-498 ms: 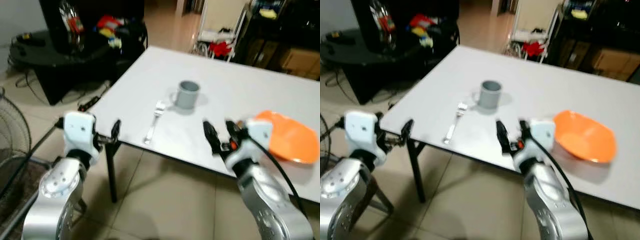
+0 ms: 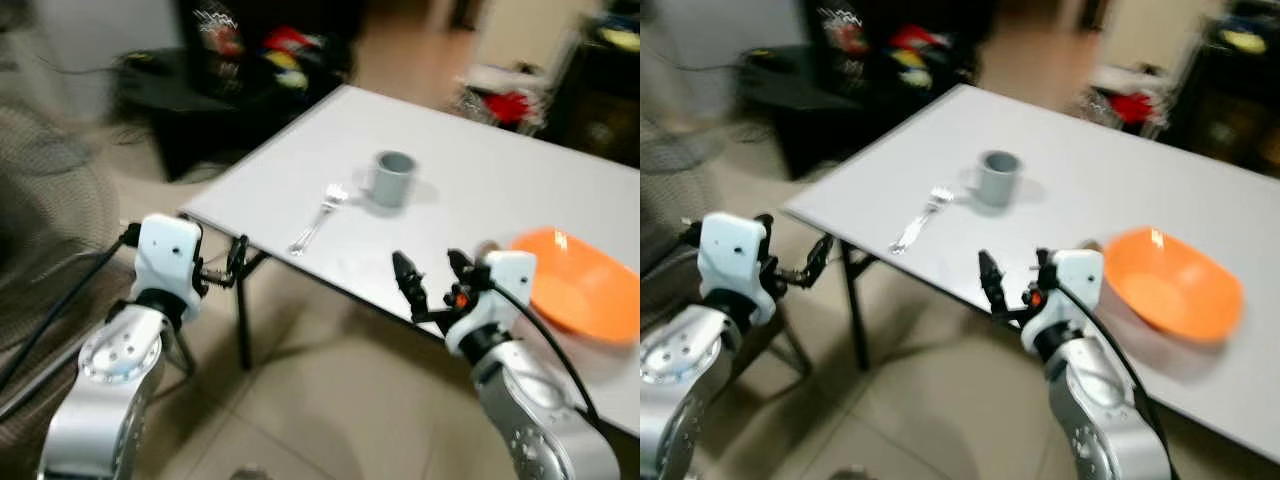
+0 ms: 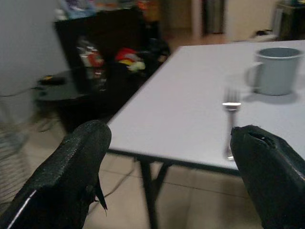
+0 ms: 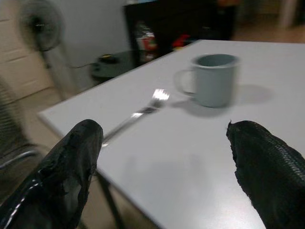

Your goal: Setting the table

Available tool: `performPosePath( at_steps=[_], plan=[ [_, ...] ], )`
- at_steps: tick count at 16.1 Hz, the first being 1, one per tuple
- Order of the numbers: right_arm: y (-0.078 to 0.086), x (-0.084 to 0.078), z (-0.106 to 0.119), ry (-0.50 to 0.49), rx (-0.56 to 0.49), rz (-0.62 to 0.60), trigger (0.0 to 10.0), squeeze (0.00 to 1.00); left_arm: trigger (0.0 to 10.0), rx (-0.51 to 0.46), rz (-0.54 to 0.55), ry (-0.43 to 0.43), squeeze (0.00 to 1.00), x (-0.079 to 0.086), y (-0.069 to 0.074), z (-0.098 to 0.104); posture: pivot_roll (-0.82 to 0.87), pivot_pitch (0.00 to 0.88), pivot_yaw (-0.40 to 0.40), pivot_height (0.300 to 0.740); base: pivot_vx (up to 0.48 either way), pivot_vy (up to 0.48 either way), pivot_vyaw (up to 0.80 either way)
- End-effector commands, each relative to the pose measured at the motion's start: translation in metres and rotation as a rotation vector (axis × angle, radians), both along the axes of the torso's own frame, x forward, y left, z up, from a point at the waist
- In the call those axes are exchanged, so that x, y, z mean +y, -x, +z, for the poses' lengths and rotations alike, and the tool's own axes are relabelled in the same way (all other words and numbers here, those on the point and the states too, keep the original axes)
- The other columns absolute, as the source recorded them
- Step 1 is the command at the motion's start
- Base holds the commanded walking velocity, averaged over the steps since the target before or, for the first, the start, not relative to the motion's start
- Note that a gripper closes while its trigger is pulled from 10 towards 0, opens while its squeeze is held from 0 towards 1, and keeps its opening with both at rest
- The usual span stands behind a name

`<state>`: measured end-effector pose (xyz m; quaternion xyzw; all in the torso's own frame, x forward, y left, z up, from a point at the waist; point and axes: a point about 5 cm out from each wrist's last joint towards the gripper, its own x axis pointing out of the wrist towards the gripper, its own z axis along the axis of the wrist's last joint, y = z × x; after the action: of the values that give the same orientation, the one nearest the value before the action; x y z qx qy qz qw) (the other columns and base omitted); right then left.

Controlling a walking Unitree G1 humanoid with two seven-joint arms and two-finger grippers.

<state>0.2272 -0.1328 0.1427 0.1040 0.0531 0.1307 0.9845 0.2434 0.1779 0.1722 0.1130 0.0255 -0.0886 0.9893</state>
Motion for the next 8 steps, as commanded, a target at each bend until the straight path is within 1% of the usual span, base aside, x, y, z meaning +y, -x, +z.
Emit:
performPosePath(
  at_steps=[1, 3, 4, 5, 7, 8],
  plan=[
    [0.0007, 0.0028, 0.0033, 0.001, -0.009, 0.017, 10.0, 1.00, 10.0, 0.006, -0.013, -0.007, 0.00, 0.0005, -0.0014, 0.0004, 0.15, 0.000, -0.020, 0.740, 0.000, 0.000, 0.80],
    [0.0007, 0.0015, 0.0029, -0.001, -0.009, 0.010, 10.0, 1.00, 10.0, 0.013, -0.012, -0.002, 0.00, 0.0007, -0.0038, -0.0011, 0.14, 0.000, -0.004, 0.740, 0.000, 0.000, 0.80],
    [0.0008, 0.0000, 0.0029, -0.005, -0.002, 0.017, 10.0, 1.00, 10.0, 0.014, -0.028, 0.002, 0.00, -0.0041, -0.0057, 0.0000, 0.14, 0.000, -0.005, 0.740, 0.000, 0.000, 0.80],
    [0.0010, -0.0004, 0.0024, -0.003, 0.000, 0.022, 10.0, 1.00, 10.0, 0.012, -0.046, -0.006, 0.00, -0.0068, -0.0057, 0.0001, 0.14, 0.000, -0.007, 0.740, 0.000, 0.000, 0.80],
    [-0.0001, -0.0018, -0.0006, 0.015, 0.006, 0.010, 10.0, 1.00, 10.0, 0.017, -0.034, -0.008, 0.00, -0.0060, -0.0049, -0.0015, 0.14, 0.000, -0.004, 0.740, 0.000, 0.000, 0.80],
    [-0.0002, 0.0000, -0.0014, -0.001, 0.015, 0.029, 10.0, 1.00, 10.0, 0.021, -0.037, -0.003, 0.00, -0.0067, -0.0049, -0.0013, 0.14, 0.000, -0.003, 0.740, 0.000, 0.000, 0.80]
  ],
)
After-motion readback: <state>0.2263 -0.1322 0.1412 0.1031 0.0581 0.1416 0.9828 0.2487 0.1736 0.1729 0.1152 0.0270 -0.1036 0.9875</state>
